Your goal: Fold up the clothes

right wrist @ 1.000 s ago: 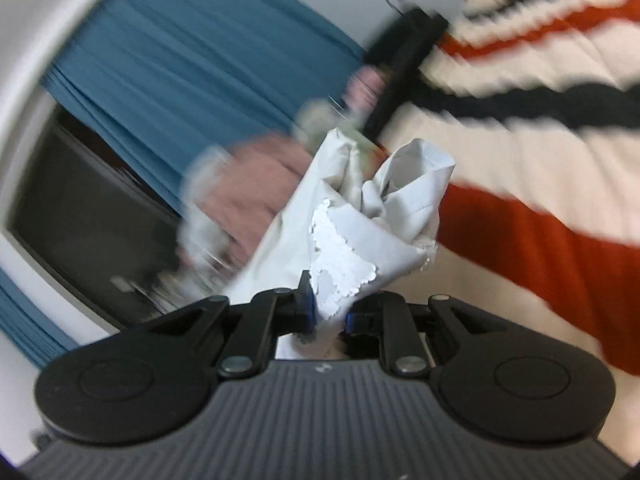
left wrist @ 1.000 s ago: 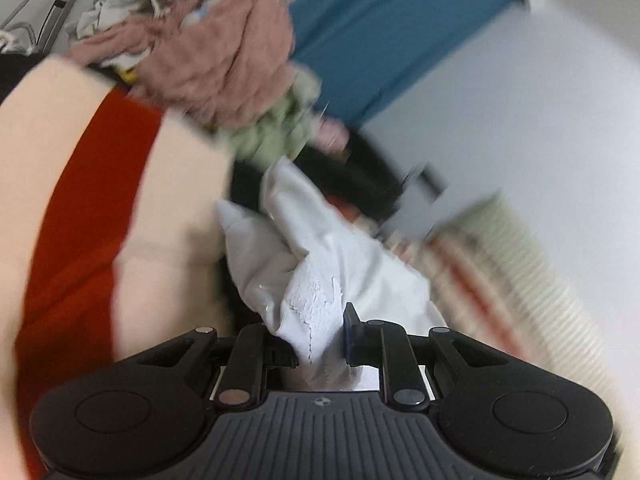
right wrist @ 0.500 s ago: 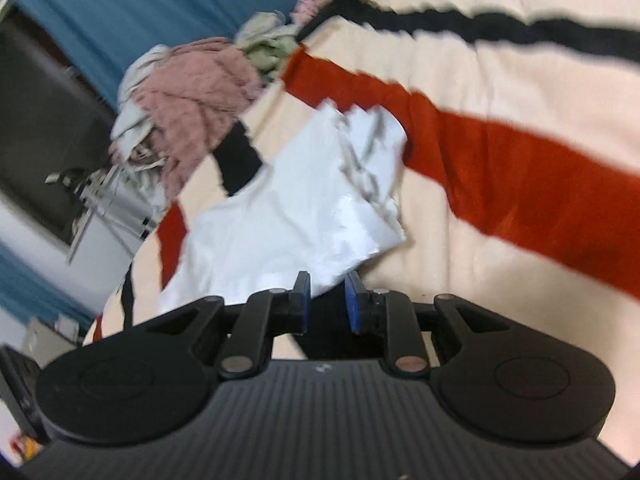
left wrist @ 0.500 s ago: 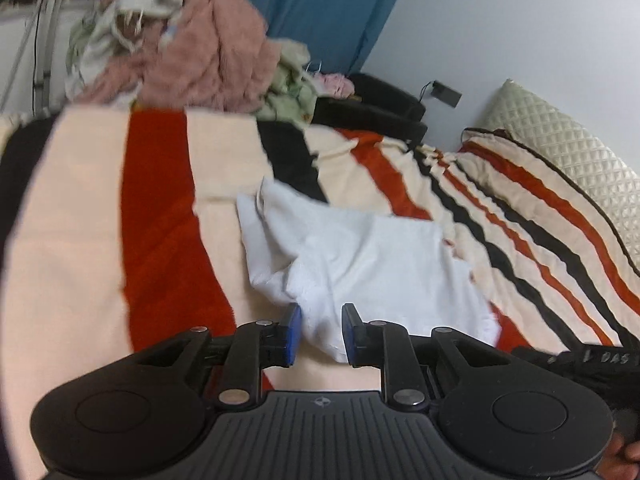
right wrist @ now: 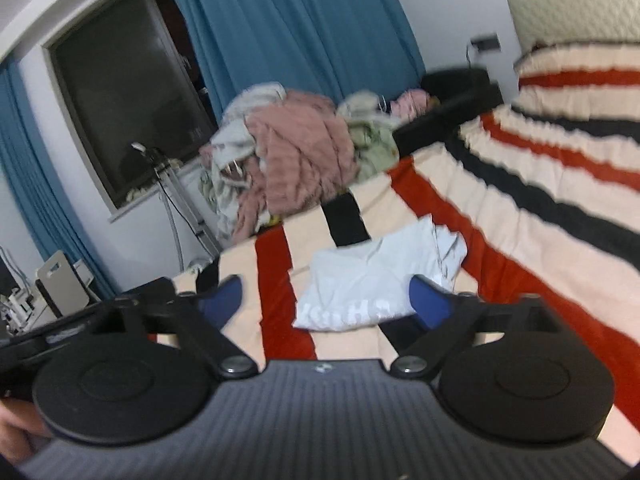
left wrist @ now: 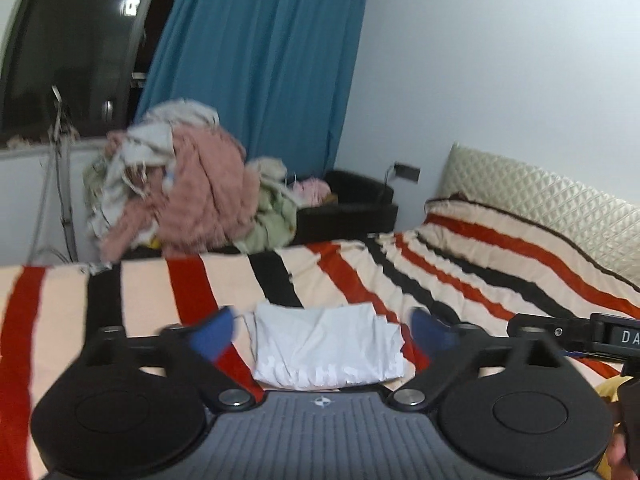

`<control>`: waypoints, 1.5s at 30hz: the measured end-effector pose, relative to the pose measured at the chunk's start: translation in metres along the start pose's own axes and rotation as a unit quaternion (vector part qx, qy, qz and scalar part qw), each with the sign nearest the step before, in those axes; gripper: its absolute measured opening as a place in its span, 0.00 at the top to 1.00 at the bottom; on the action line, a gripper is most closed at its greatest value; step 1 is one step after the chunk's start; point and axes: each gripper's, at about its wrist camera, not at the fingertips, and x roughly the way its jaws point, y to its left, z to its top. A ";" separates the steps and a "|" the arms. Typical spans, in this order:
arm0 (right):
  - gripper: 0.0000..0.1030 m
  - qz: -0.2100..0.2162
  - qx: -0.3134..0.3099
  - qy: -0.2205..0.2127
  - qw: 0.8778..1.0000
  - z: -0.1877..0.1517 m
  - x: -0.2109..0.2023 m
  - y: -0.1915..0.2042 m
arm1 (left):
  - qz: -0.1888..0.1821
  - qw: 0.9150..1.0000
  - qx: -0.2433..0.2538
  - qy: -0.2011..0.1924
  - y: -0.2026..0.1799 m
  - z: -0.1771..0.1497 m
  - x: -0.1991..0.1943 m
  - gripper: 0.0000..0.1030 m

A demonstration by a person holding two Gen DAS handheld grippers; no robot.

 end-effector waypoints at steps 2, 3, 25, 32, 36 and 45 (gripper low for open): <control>0.12 -0.003 -0.019 -0.012 1.000 -0.003 -0.019 0.010 | 0.001 1.000 0.001 -0.006 -0.005 0.000 -0.027 0.00; 0.12 -0.005 -0.026 -0.018 0.999 -0.005 -0.027 0.014 | 0.005 1.000 0.003 -0.008 -0.007 0.000 -0.039 0.00; 0.43 -0.040 -0.080 -0.054 0.995 -0.090 -0.020 0.036 | 0.055 0.998 0.001 -0.035 0.014 -0.079 -0.093 0.00; 0.03 -0.069 -0.093 -0.055 0.992 -0.101 -0.005 0.039 | 0.061 0.998 0.009 -0.024 0.019 -0.090 -0.077 0.00; 0.03 -0.085 -0.109 -0.060 0.988 -0.107 -0.001 0.043 | 0.057 0.998 0.005 -0.019 0.020 -0.093 -0.071 0.00; 0.03 -0.093 -0.114 -0.065 0.987 -0.108 0.000 0.041 | 0.062 0.998 0.010 -0.014 0.015 -0.098 -0.064 0.00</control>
